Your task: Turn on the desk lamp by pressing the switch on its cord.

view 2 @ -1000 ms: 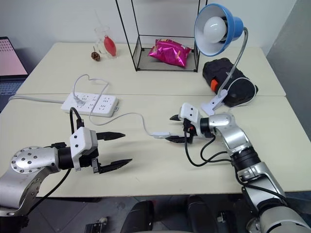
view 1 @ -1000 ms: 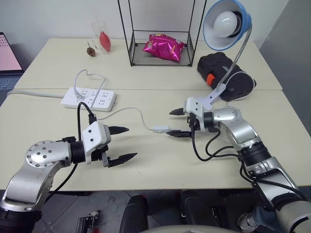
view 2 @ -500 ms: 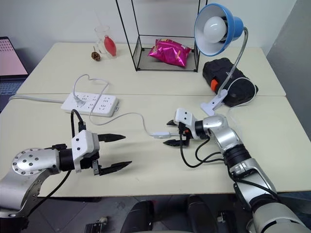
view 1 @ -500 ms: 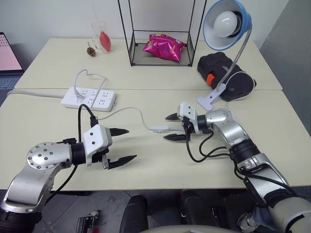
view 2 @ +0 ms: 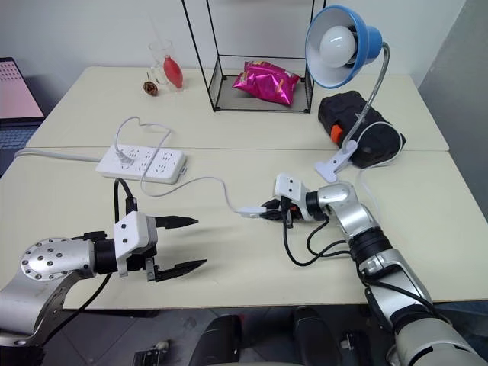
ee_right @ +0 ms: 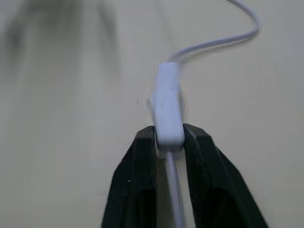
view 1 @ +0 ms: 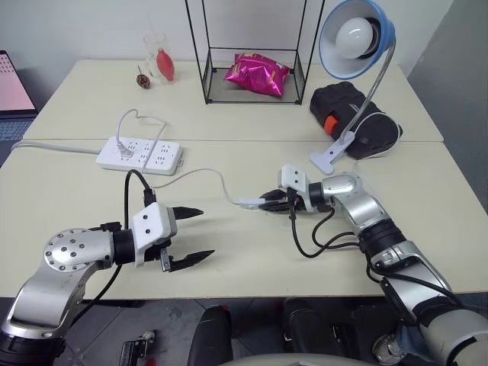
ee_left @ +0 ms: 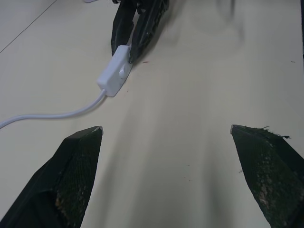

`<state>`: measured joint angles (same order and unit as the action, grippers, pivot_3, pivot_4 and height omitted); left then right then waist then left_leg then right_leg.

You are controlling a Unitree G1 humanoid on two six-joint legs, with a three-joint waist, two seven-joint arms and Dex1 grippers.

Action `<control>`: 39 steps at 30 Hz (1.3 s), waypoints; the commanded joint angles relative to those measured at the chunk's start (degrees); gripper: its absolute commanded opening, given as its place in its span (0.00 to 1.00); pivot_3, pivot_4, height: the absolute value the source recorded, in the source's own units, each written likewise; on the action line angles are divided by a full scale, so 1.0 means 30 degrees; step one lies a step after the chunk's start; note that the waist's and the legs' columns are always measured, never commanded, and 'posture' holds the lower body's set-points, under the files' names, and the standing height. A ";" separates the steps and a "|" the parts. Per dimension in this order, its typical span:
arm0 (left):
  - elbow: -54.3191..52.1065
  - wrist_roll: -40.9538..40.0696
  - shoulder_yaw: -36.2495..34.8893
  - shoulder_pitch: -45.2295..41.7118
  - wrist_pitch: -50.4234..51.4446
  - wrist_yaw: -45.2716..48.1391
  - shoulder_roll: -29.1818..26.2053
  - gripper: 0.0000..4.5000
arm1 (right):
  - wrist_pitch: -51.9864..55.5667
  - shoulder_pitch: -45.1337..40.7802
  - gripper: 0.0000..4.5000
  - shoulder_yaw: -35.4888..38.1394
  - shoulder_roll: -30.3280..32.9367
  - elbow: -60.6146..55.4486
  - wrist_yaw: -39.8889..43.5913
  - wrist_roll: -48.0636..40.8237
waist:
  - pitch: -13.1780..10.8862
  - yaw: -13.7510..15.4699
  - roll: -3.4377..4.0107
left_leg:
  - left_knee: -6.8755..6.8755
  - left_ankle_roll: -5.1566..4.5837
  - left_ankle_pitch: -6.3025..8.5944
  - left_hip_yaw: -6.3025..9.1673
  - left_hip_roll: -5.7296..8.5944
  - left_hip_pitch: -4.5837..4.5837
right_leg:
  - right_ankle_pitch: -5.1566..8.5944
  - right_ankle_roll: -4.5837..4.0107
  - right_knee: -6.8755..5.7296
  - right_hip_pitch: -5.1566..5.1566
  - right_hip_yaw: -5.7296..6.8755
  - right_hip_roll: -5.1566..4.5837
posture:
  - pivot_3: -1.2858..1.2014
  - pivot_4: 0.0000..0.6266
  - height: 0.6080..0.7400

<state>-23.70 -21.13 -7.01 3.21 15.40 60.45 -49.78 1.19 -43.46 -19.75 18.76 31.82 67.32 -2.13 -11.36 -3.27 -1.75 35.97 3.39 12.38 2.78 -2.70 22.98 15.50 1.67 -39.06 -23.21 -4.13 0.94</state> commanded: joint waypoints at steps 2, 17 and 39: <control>-0.0030 -0.0314 -0.0520 -0.0159 -0.0225 -0.0099 0.0054 1.00 | -0.0923 -0.0185 0.08 -0.0135 0.0189 -0.0694 0.0553 0.0315 | 0.0000 0.0001 0.0000 | 0.0000 0.0000 0.0000 -0.0001 0.0000 -0.0001 | 0.0000 0.0001 0.0000 0.0000 0.0000 0.0000 | 0.52 0.24 1.00; -0.1305 -0.5381 -0.0289 -0.4834 0.4070 -0.0352 0.0617 1.00 | 0.8149 0.0447 0.08 0.1445 0.3677 -1.0854 0.3797 -0.5030 | -0.0011 0.0068 0.0017 | 0.0008 0.0001 0.0000 0.0029 0.0004 0.0012 | 0.0000 0.0005 0.0000 0.0007 0.0017 0.0001 | 0.52 0.24 1.00; 0.0515 -0.4556 0.3075 -0.7314 0.4910 0.0073 0.2085 1.00 | 1.0254 0.0619 0.08 0.1183 0.4093 -1.2633 0.3253 -0.6305 | -0.0012 0.0013 0.0016 | 0.0008 0.0000 0.0000 0.0033 0.0010 0.0018 | 0.0000 0.0006 0.0005 0.0003 0.0017 0.0009 | 0.52 0.24 1.00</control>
<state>-21.88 -34.91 2.46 -18.38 30.04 60.66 -43.61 32.89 -41.45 -16.87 31.03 -4.32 77.09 -19.81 -11.40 -3.23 -1.71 36.00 3.39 12.38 2.88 -2.67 23.03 15.50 1.69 -39.04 -23.21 -4.07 0.97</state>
